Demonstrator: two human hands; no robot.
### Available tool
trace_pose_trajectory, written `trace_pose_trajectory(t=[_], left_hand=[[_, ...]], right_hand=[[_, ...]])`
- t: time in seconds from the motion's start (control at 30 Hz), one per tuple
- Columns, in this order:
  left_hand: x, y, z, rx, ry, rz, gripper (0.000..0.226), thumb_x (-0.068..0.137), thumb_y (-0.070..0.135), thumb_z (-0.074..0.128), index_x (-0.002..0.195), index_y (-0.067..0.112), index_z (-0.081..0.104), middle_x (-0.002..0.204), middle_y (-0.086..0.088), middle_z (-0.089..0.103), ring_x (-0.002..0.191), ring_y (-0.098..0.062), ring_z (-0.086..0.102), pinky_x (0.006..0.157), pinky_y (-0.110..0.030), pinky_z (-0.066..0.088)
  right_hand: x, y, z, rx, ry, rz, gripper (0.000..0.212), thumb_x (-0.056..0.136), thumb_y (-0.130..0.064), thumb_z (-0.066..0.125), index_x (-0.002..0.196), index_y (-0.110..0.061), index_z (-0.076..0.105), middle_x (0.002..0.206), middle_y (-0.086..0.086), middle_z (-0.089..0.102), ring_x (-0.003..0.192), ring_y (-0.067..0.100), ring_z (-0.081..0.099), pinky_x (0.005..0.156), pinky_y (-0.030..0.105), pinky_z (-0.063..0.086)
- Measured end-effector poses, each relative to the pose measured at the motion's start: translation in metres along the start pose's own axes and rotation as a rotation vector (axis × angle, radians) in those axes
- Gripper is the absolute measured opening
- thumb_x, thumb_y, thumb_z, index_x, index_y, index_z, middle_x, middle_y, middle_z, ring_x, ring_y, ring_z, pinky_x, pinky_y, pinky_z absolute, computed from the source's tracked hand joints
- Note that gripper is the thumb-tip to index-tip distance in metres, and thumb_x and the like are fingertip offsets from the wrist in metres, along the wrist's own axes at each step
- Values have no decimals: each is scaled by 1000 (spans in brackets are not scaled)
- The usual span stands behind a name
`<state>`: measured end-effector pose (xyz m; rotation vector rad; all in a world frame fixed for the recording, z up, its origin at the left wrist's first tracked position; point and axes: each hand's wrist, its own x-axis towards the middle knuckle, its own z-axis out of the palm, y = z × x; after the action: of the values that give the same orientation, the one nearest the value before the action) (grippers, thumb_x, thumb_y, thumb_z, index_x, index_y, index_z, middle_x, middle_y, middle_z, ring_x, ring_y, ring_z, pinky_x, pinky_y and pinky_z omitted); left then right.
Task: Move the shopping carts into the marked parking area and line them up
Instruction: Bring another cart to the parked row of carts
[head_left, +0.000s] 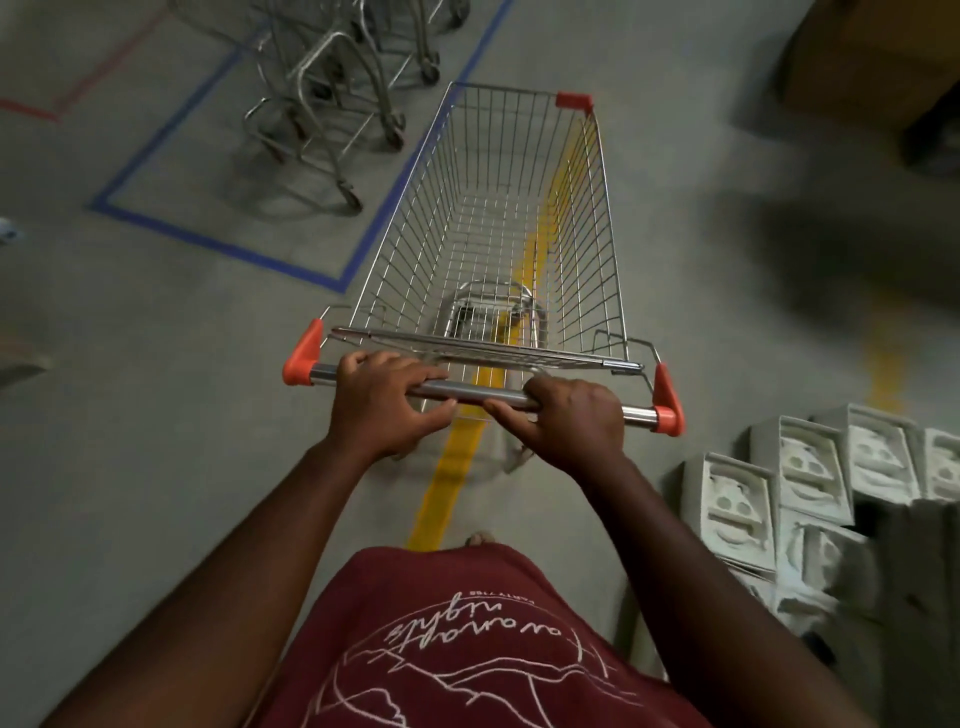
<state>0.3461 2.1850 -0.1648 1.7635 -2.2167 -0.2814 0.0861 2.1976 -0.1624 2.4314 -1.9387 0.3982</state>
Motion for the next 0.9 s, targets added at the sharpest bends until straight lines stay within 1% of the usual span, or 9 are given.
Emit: trace_pose_trajectory(t=[0.03, 0.13, 0.27, 0.4, 0.5, 0.57, 0.63, 0.77, 0.9], left_hand=[[17, 5, 3, -5, -1, 13, 54, 76, 77, 54, 113, 44, 74, 108, 15, 73, 110, -15, 62, 100, -40, 30], [66, 19, 14, -21, 8, 48, 55, 76, 75, 54, 114, 42, 75, 112, 16, 74, 111, -15, 61, 102, -40, 30], [129, 36, 32, -41, 30, 133, 52, 81, 69, 54, 119, 39, 75, 111, 16, 75, 108, -13, 64, 106, -43, 32], [199, 61, 57, -8, 106, 170, 46, 82, 67, 59, 110, 36, 77, 102, 15, 76, 97, -15, 67, 98, -40, 35], [255, 84, 78, 20, 170, 195, 42, 81, 66, 62, 103, 34, 78, 92, 12, 75, 90, -17, 67, 94, -39, 37], [293, 100, 91, 33, 197, 215, 40, 81, 65, 64, 101, 33, 77, 89, 11, 74, 88, -18, 67, 92, -40, 38], [334, 115, 100, 37, 209, 219, 40, 81, 65, 66, 100, 32, 77, 87, 10, 73, 86, -19, 66, 91, -40, 39], [410, 145, 116, 2, 231, 239, 42, 81, 66, 65, 97, 29, 78, 84, 8, 72, 83, -22, 66, 89, -41, 39], [486, 171, 132, 1, 165, 216, 44, 81, 69, 63, 94, 29, 76, 85, 7, 74, 83, -23, 67, 89, -42, 39]], right_hand=[[10, 11, 0, -5, -7, 8, 66, 87, -89, 41, 66, -27, 46, 56, -4, 53, 56, 27, 63, 55, 30, 28], [41, 45, 2, -6, -26, 47, 69, 86, -92, 34, 68, -26, 47, 58, -6, 45, 60, 27, 64, 57, 31, 30], [83, 94, 6, -22, -1, 100, 69, 85, -92, 42, 67, -26, 49, 58, -3, 59, 62, 27, 67, 57, 30, 32], [130, 152, 6, -42, -26, 112, 72, 85, -93, 37, 67, -24, 50, 58, -6, 51, 61, 25, 65, 57, 30, 31], [168, 199, 10, -66, -6, 142, 78, 83, -94, 35, 68, -22, 58, 59, -4, 57, 61, 24, 64, 56, 31, 35], [196, 232, 12, -78, 13, 153, 76, 82, -94, 38, 68, -21, 59, 59, -3, 59, 60, 25, 64, 57, 31, 38], [226, 264, 9, -80, -16, 155, 74, 82, -92, 40, 68, -22, 60, 59, -3, 60, 60, 26, 65, 57, 31, 40], [283, 324, 0, -69, -111, 168, 75, 81, -93, 39, 73, -23, 61, 63, -4, 62, 65, 24, 66, 58, 31, 35], [335, 382, 1, -71, -100, 185, 74, 82, -92, 43, 70, -22, 59, 61, -4, 59, 65, 25, 66, 58, 31, 31]])
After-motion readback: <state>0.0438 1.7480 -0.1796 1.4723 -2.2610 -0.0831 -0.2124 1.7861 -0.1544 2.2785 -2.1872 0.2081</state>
